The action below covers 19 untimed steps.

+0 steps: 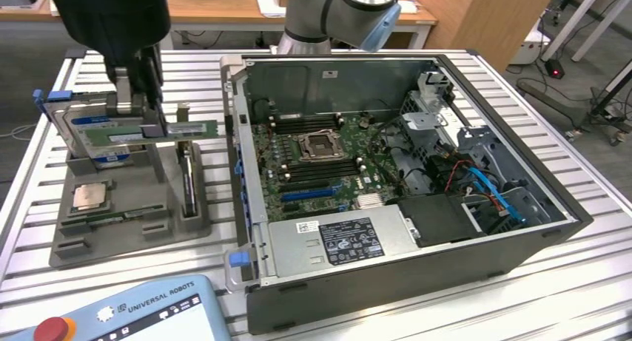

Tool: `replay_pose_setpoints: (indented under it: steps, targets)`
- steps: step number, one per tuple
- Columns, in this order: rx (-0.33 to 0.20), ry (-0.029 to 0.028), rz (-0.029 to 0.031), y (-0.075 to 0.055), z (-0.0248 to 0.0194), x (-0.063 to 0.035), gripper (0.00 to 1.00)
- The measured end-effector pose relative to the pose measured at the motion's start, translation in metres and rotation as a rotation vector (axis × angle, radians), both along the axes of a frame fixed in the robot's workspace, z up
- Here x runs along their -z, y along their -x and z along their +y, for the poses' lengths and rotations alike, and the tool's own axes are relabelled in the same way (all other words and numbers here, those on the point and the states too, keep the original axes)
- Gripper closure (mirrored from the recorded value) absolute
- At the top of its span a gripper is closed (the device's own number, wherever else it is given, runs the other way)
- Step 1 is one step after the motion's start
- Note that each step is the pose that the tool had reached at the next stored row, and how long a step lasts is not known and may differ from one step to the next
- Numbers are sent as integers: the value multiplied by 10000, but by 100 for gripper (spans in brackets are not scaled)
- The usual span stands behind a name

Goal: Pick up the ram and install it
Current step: 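Pick up the ram and move it above insertion slot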

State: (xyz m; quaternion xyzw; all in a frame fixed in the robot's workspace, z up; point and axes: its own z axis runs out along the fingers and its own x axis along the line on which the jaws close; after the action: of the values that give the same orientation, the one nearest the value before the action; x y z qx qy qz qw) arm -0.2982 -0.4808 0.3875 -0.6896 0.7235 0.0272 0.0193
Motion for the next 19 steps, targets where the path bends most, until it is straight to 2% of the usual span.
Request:
replay_pose_setpoints:
  steps: [19]
  targets:
    - [-1, 0, 1, -314, 16, 0, 87]
